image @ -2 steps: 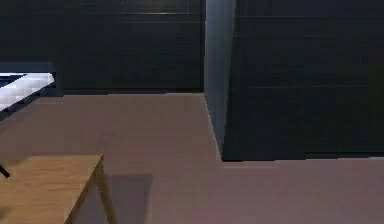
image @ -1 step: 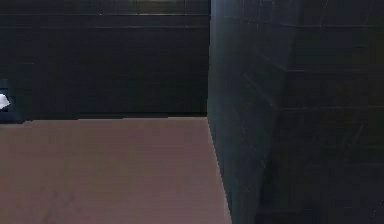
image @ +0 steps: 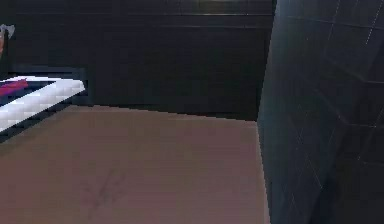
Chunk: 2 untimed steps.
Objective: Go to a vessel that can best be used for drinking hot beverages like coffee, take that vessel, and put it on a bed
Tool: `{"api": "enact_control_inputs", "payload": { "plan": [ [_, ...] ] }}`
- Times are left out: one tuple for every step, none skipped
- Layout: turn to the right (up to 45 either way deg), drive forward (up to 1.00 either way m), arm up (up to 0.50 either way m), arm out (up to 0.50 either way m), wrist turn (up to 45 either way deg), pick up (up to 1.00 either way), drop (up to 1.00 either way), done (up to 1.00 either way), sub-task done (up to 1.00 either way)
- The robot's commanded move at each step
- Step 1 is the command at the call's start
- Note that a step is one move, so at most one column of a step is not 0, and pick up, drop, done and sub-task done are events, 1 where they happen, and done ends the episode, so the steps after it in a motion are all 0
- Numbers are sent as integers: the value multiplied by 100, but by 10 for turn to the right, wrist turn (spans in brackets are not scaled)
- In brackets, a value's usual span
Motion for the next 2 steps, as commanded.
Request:
{"api": "enact_control_inputs", "payload": {
  "plan": [
    [0,20,0,0,0,0,0,0,0],
    [-300,0,0,0,0,0,0,0,0]
  ]
}}
